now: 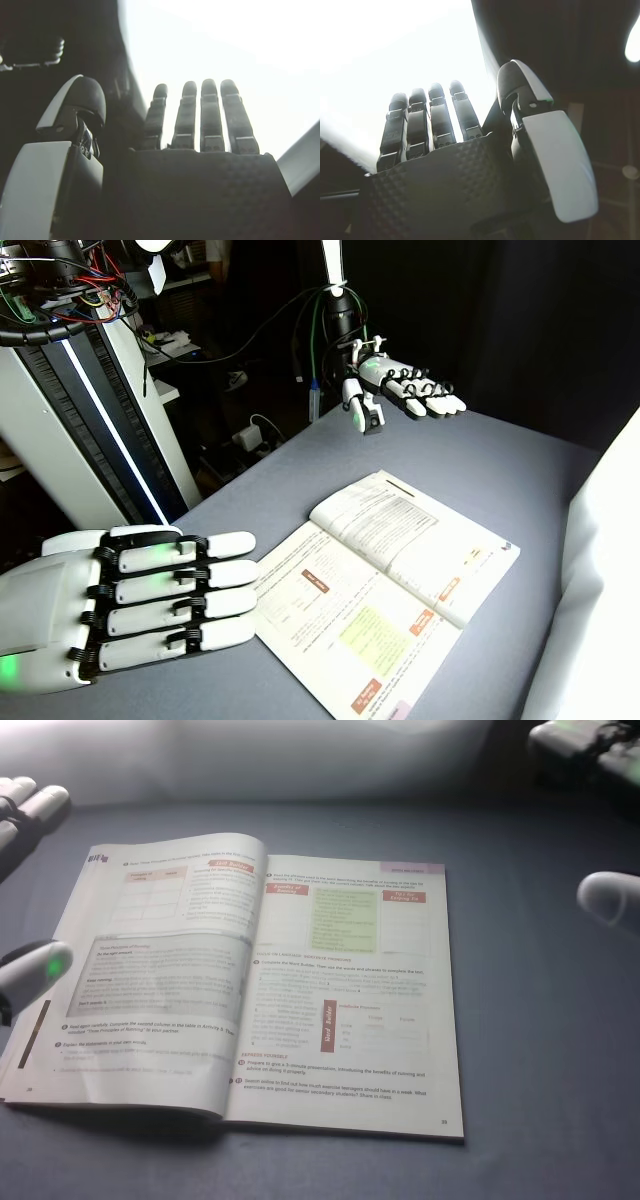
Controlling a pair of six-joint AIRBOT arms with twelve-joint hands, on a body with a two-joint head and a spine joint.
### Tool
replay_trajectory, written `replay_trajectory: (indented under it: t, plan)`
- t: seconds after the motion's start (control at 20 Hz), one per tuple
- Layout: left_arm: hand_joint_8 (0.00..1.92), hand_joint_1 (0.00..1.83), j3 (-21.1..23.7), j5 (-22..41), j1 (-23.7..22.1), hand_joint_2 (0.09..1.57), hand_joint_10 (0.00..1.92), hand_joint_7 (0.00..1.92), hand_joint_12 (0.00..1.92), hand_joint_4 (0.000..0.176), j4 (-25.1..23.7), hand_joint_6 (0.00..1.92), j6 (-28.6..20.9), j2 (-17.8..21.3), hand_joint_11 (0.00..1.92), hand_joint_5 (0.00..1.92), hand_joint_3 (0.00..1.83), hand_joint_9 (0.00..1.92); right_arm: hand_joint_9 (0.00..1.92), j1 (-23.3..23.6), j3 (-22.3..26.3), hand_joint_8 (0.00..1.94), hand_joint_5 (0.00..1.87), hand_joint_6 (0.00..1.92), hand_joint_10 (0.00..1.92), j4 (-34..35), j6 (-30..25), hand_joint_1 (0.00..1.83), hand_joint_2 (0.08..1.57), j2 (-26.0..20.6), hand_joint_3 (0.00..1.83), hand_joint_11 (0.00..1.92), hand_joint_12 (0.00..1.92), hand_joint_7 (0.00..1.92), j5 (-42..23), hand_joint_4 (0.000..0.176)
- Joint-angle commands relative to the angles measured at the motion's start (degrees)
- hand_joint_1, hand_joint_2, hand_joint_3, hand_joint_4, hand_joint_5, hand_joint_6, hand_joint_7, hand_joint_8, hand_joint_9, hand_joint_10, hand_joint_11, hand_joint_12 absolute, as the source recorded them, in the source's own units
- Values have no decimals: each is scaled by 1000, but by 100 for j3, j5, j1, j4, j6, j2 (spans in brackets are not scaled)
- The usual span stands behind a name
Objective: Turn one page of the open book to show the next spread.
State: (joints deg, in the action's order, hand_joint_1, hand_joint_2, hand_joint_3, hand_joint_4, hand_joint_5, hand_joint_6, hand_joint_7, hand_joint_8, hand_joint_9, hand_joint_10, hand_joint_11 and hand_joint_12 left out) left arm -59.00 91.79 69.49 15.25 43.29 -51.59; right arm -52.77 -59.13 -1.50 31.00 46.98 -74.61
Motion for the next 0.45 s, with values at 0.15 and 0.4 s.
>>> replay_trajectory:
  t: [0.15,0.4]
  plan:
    - [0,218,-29,730,-56,1401,0,0,6,161,72,0,-293,16,10,0,0,0,0,-9,18,0,0,0,0,268,-204,72,1392,-49,0,0,0,0,-1331,5]
    - [0,169,3,732,-235,1347,0,0,0,110,13,0,-430,83,0,0,0,0,78,-15,-31,4,0,0,28,359,-611,55,1418,-76,9,24,17,13,-1904,0]
